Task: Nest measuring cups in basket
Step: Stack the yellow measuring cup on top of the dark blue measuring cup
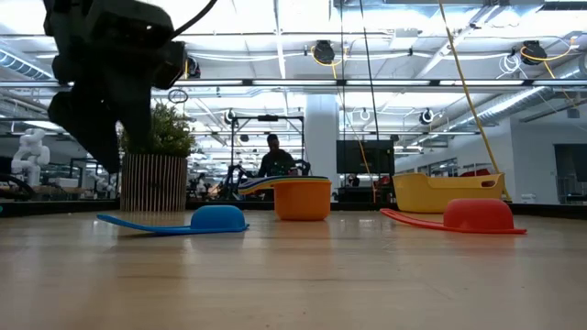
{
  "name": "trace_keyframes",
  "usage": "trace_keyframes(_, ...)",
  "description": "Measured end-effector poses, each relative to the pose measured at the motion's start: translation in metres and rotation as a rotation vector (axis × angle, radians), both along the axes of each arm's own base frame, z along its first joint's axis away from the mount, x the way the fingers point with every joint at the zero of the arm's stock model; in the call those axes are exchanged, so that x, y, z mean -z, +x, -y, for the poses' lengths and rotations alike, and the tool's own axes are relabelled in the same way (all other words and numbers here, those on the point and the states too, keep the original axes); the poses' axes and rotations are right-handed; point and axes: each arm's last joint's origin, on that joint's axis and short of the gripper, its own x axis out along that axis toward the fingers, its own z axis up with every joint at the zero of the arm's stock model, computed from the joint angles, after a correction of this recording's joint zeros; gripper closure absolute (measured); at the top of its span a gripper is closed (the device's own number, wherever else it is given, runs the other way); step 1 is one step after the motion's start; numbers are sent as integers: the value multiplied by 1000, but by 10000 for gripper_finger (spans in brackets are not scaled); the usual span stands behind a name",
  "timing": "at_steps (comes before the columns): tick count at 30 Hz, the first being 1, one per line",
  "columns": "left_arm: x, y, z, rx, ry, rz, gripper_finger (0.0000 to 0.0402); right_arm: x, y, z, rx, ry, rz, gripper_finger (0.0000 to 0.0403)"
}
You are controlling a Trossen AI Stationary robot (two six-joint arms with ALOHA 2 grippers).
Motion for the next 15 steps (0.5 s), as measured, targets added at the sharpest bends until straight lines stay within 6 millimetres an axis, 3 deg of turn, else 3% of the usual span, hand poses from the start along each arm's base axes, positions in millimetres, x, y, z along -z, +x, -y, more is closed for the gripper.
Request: trace_keyframes(15, 2, -2, -13, 5, 5, -74, 53, 12, 11, 24, 70, -53, -48, 188)
